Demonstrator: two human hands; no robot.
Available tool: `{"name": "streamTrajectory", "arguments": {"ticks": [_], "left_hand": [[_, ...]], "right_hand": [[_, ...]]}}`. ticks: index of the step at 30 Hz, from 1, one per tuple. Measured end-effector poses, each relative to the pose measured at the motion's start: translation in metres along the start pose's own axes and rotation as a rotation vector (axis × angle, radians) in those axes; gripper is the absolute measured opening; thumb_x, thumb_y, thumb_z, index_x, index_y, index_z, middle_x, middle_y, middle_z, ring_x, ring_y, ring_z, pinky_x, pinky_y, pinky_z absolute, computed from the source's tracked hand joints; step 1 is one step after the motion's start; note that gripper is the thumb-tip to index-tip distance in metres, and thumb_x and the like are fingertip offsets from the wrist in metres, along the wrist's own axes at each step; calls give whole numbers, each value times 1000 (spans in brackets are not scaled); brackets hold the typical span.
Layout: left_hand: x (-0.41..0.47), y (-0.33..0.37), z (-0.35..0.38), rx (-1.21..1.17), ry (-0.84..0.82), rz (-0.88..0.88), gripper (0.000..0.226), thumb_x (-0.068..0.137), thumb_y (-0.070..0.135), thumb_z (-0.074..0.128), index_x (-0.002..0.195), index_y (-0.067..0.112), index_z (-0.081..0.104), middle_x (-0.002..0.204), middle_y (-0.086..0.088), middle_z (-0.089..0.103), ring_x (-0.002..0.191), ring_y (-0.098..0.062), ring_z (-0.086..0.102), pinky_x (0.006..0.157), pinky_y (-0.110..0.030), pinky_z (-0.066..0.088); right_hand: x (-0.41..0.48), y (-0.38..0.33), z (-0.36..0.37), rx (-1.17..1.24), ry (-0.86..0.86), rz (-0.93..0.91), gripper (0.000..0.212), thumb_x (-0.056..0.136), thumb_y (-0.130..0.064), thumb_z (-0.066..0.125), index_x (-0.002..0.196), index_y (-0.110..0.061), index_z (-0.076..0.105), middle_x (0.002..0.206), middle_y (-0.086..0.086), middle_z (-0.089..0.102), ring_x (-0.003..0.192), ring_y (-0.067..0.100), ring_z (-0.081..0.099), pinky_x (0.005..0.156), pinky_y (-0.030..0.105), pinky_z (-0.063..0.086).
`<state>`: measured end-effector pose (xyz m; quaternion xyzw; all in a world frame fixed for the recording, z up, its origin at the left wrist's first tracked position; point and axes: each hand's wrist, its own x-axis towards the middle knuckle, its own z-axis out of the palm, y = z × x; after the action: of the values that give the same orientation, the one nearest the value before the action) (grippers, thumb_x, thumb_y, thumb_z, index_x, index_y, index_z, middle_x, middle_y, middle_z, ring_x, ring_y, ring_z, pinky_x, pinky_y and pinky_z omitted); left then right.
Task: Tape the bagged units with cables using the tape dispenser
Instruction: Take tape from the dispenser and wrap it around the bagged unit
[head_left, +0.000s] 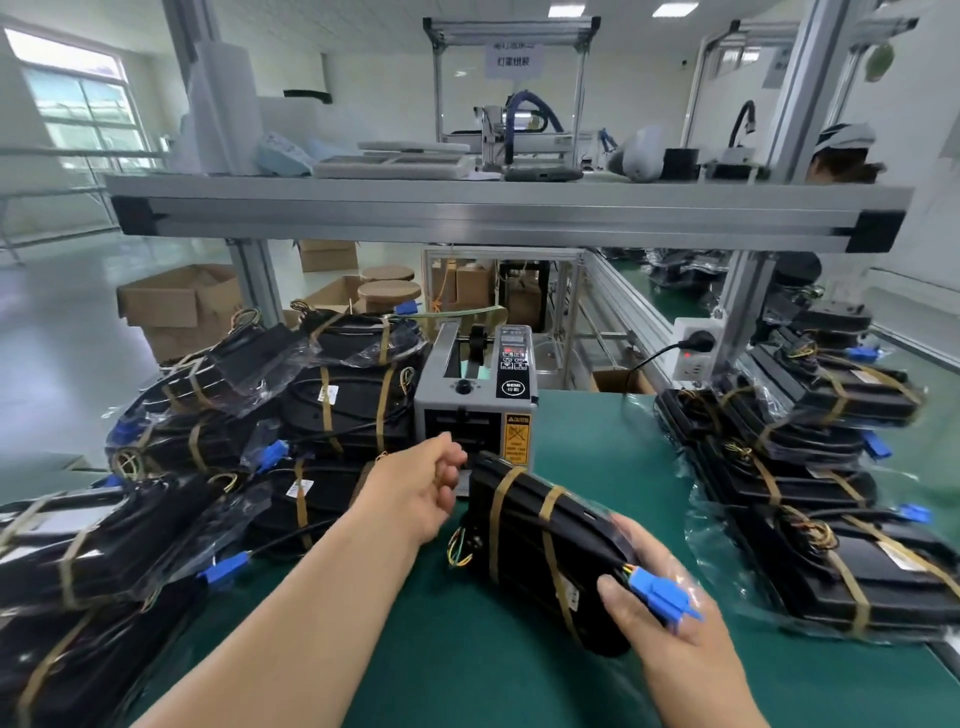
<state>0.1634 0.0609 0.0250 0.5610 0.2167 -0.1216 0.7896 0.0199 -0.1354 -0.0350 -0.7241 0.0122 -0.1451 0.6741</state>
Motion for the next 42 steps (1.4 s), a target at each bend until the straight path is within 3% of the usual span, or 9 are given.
{"name": "streamTrajectory", "arguments": {"ticks": [8, 11, 14, 17, 21, 24, 26, 31, 42], "left_hand": [[17, 5, 20, -114, 31, -136, 28, 98, 27, 61, 73, 16, 58, 39, 8, 51, 50, -2, 43, 48, -17, 28], [24, 4, 30, -188, 102, -133, 13, 97, 23, 63, 85, 15, 62, 47, 8, 56, 39, 0, 47, 45, -17, 30], [29, 4, 39, -301, 199, -91, 9, 94, 15, 62, 101, 18, 57, 59, 5, 53, 33, -4, 42, 32, -12, 29], [17, 1, 39, -341, 215, 0, 7, 91, 11, 61, 92, 15, 56, 60, 3, 51, 42, -6, 42, 33, -12, 31], [-33, -8, 19, -15, -10, 304, 23, 87, 13, 68, 65, 17, 62, 56, 4, 55, 46, -5, 48, 46, -18, 40], [-79, -21, 8, 332, -353, 426, 18, 81, 25, 72, 64, 20, 71, 65, 3, 60, 57, -6, 53, 55, -16, 47], [-99, -34, 9, 516, -429, 433, 12, 77, 26, 75, 69, 17, 74, 67, 2, 65, 61, -1, 56, 60, -11, 45], [-109, -49, 19, 675, -319, 483, 10, 81, 15, 74, 71, 13, 75, 78, -4, 73, 65, -1, 59, 62, -7, 45], [-96, -43, 22, 662, -183, 469, 17, 83, 16, 72, 67, 11, 71, 66, -2, 68, 63, -8, 58, 66, -21, 49]], "right_hand": [[-8, 9, 17, 139, 154, -47, 51, 83, 8, 74, 125, -18, 62, 109, -16, 75, 102, -3, 69, 82, 4, 47], [-9, 10, 17, 143, 133, -41, 55, 84, 16, 66, 127, -18, 62, 109, -17, 75, 103, -1, 69, 87, 7, 49], [-12, 9, 18, 144, 118, -62, 54, 77, 1, 77, 126, -19, 62, 110, -14, 75, 104, 0, 69, 88, 8, 49], [-16, 9, 18, 159, 86, -63, 53, 82, 7, 75, 126, -19, 63, 108, -9, 76, 104, 4, 70, 86, 7, 48], [-16, 7, 20, 197, 56, -89, 54, 79, 10, 74, 125, -15, 63, 108, -3, 77, 104, 10, 71, 85, 11, 50], [-16, 10, 26, 255, 29, -86, 56, 74, 7, 71, 126, -12, 59, 114, -4, 75, 107, 10, 70, 85, 12, 51], [-17, 12, 30, 288, 20, -72, 58, 70, 0, 69, 126, -14, 58, 115, -3, 75, 108, 12, 71, 85, 16, 52], [-19, 14, 31, 316, -8, -58, 59, 73, -1, 67, 129, -18, 56, 119, -2, 73, 113, 16, 69, 88, 21, 53], [-25, 11, 29, 156, -29, -62, 59, 78, -10, 70, 131, -32, 57, 121, -7, 72, 115, 14, 67, 97, 27, 52]]}}
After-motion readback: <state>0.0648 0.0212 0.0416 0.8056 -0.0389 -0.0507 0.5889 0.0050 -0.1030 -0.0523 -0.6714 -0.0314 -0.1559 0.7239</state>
